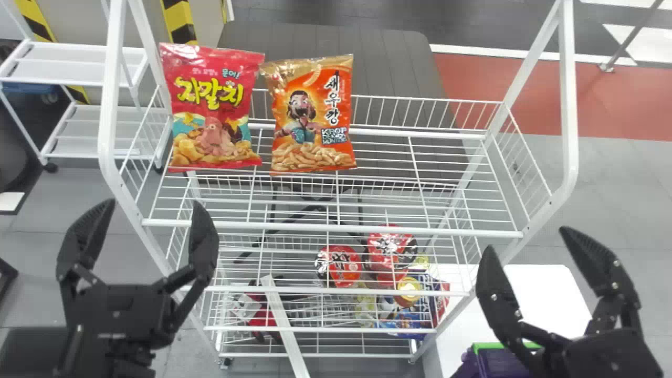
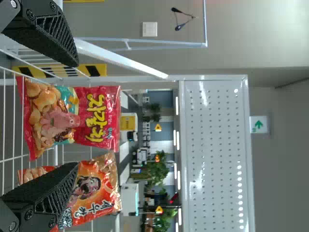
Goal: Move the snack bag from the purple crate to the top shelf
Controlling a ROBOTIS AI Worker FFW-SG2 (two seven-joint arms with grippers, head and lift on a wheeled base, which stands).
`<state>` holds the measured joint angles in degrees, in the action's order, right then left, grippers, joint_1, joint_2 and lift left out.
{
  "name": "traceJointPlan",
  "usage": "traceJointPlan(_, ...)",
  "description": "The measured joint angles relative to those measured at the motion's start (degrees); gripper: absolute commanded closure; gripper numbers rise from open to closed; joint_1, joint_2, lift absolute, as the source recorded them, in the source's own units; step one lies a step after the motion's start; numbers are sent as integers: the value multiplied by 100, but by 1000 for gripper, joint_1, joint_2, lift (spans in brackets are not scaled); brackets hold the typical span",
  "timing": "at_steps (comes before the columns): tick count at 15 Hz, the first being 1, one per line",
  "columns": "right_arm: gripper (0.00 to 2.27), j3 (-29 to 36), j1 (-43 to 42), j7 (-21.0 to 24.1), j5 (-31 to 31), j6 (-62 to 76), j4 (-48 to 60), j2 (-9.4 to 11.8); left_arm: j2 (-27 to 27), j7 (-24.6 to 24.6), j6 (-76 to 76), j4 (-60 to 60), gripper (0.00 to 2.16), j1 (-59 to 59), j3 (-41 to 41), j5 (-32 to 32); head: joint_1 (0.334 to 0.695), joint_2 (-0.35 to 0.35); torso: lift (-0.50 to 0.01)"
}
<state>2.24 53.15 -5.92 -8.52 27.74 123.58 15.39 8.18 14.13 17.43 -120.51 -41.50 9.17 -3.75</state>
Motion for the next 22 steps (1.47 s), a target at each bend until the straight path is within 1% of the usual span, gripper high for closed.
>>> traceJointPlan(1,124,-126,54,5,-19,-238,52,-1,6,21,175,101,83,-85,-8,19,695,-33,3)
traceJointPlan(3,124,-368,138,48,11,-631,149,-1,8,86,263,180,87,-222,8,46,695,-2,3)
traceJointPlan(6,127,-743,191,359,308,-1178,250,12,8,196,261,187,83,-409,129,46,695,37,3)
traceJointPlan(9,127,-1002,194,438,448,-1808,403,26,7,357,26,91,83,-557,322,2,695,59,3)
traceJointPlan(11,127,-1097,194,566,538,-1826,441,45,12,416,-226,42,83,-569,499,-74,695,49,3)
traceJointPlan(13,127,-1103,206,596,552,-1634,445,69,63,585,-354,-3,83,-585,668,-201,695,27,3)
traceJointPlan(17,127,-961,273,567,126,-1069,381,75,151,663,-586,-103,83,-593,812,-271,695,-26,3)
traceJointPlan(22,127,-849,359,600,9,-1146,437,69,201,661,-697,-317,83,-629,809,-266,695,-43,3)
